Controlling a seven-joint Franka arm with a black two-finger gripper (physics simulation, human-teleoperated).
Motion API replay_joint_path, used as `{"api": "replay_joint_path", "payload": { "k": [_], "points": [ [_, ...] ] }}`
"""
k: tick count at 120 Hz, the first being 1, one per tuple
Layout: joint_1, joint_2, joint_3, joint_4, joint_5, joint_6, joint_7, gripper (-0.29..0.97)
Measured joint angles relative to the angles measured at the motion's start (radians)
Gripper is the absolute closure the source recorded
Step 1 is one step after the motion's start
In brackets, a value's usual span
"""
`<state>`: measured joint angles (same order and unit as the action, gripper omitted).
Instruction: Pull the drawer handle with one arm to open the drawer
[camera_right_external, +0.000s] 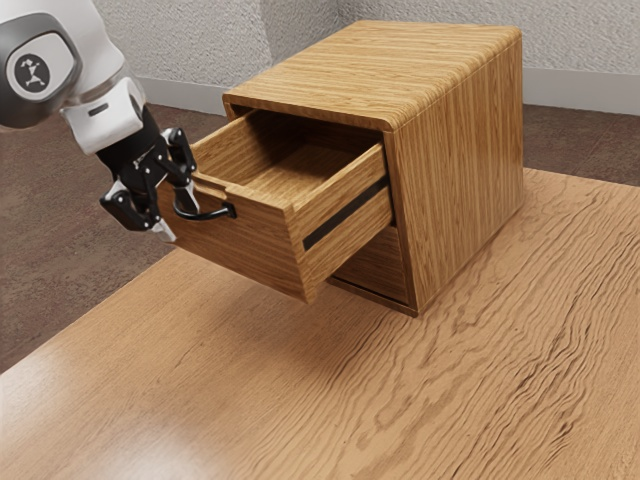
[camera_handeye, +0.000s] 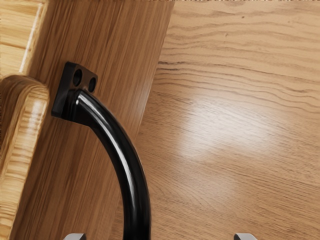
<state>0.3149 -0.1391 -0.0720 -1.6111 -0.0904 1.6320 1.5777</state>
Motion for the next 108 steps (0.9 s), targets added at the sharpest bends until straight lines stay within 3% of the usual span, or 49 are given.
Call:
{"api": "replay_joint_path", "payload": {
  "k": [85,108],
  "points": [
    [-0.02,-0.072,0.0,-0.011,0.0,-0.004,-0.005,0.28],
    [-0.044,-0.158,0.0,-0.009,0.001,-0.015,-0.037,0.13]
  ]
}}
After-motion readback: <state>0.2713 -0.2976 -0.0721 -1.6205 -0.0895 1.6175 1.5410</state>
